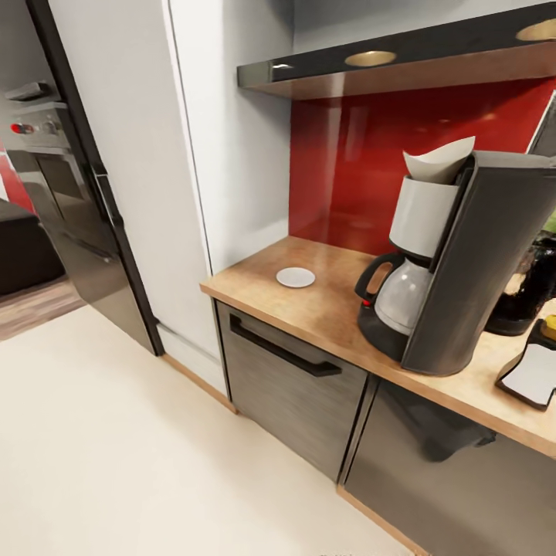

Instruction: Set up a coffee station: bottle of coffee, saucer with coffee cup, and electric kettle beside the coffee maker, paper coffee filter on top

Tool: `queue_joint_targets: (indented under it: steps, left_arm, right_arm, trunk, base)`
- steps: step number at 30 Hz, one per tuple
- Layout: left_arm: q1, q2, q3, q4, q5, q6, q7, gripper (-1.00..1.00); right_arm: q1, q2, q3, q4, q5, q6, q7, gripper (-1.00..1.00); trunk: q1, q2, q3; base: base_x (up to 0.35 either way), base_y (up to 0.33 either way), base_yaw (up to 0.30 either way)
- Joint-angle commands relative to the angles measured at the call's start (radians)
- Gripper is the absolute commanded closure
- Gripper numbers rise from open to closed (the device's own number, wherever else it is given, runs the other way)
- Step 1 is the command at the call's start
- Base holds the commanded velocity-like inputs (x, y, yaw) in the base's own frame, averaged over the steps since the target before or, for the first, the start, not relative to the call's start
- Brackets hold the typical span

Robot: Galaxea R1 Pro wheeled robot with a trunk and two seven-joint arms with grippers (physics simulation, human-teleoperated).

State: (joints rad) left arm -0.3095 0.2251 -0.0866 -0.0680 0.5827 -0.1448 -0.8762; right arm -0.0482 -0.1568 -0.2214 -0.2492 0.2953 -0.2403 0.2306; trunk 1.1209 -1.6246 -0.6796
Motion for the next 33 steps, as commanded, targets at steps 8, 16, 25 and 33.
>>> queue_joint_targets:
  steps: [8, 16, 25, 33]
  left_arm:
    - [0.000, 0.000, -0.008, 0.001, 0.006, -0.007, -0.001, -1.00]
    - [0.000, 0.000, -0.008, 0.001, 0.006, -0.007, -0.001, -1.00]
    - [0.000, 0.000, -0.008, 0.001, 0.006, -0.007, -0.001, -1.00]
    - [0.000, 0.000, -0.008, 0.001, 0.006, -0.007, -0.001, -1.00]
  right_arm:
    - [-0.001, 0.000, -0.009, 0.000, 0.008, -0.004, 0.006, -1.00]
    - [-0.001, 0.000, -0.009, -0.001, 0.008, -0.004, 0.006, -1.00]
    - [-0.001, 0.000, -0.009, -0.001, 0.008, -0.004, 0.006, -1.00]
    - [-0.001, -0.008, -0.009, -0.001, 0.008, -0.006, 0.007, -1.00]
  trunk:
    - [0.000, 0.000, -0.001]
    - [0.000, 0.000, -0.001]
    - [0.000, 0.000, -0.001]
    - [0.000, 0.000, -0.001]
  base:
    - [0.000, 0.000, -0.254]
    - [0.005, 0.014, -0.209]
    - [0.124, 0.200, -0.023]
    - [0.195, 0.259, -0.001]
